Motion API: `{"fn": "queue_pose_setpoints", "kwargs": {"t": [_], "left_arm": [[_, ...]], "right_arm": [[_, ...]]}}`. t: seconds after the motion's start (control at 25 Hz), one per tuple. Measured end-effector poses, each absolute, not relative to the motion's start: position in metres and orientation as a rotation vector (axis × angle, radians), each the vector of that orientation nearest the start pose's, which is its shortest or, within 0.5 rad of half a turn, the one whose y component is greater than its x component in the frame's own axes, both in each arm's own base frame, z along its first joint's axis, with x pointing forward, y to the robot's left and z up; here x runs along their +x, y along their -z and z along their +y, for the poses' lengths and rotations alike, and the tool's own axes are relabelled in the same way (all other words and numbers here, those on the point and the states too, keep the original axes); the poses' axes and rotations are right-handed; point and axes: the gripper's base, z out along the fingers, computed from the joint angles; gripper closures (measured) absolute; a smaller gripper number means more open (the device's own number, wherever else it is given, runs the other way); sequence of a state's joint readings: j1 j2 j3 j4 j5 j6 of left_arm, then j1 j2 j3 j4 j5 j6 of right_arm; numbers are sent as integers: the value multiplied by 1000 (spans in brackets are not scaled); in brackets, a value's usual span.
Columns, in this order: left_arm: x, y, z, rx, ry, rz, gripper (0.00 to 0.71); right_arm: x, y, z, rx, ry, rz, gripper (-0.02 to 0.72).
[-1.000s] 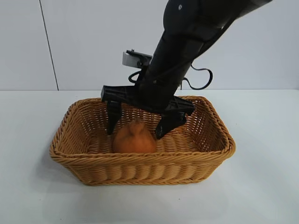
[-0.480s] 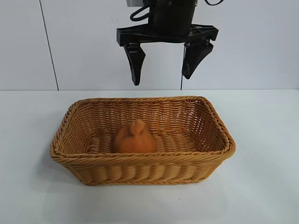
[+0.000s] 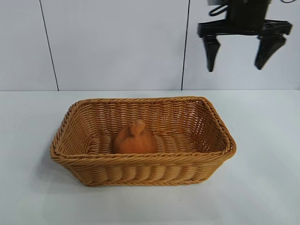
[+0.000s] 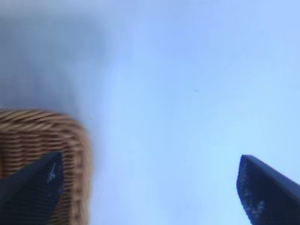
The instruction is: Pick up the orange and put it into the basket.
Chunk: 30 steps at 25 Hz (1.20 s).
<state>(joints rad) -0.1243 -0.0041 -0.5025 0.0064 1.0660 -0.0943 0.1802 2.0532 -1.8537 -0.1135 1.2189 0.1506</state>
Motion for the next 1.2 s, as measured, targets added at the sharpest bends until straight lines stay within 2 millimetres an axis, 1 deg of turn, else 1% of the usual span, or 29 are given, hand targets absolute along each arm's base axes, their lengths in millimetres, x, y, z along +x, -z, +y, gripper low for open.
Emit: {"fn": "queue_pose_setpoints", "kwargs": {"t": [0.08,0.12,0.2,0.32,0.44,0.52,0.6,0.68,0.76,0.84,0.88,1.0,1.04,1.12,1.2], "left_arm": [[-6,-278,1,30,129,2045,67],[-6,-278,1,30,129,2045,67],[-6,-278,1,30,129,2045,67],[-6,-278,1,30,129,2045,67],[-6,-278,1,30,129,2045,67],[-6,-278,1,30,129,2044,67],[-6,-278,1,30,129,2043,67],[-6,-278,1,30,129,2043,67],[-6,-278,1,30,129,2043,67],[-6,-278,1,30,129,2044,67],[-6,-278,1,30,129,2044,67],[-6,-278,1,30,129,2044,67],[-6,-278,1,30,129,2044,67],[-6,-278,1,30,129,2044,66],[-6,-278,1,30,129,2044,66]], "right_arm": [[437,-261,42,-9,97,2892,10],[437,-260,32,22,77,2895,10],[438,-260,22,43,30,2901,10],[438,-262,20,36,0,2900,10],[433,-269,20,33,-11,2888,10],[424,-273,21,32,-22,2893,10],[410,-276,20,31,-20,2909,10],[391,-271,19,24,-16,2954,10],[365,-269,18,7,-11,2994,10],[334,-263,17,-12,-16,3051,10],[319,-264,16,-23,-15,3061,10],[266,-257,13,-34,-12,3114,10],[249,-258,13,-34,-12,3113,10],[215,-250,11,-34,-11,3128,10],[187,-246,10,-35,-13,3088,10]]}}
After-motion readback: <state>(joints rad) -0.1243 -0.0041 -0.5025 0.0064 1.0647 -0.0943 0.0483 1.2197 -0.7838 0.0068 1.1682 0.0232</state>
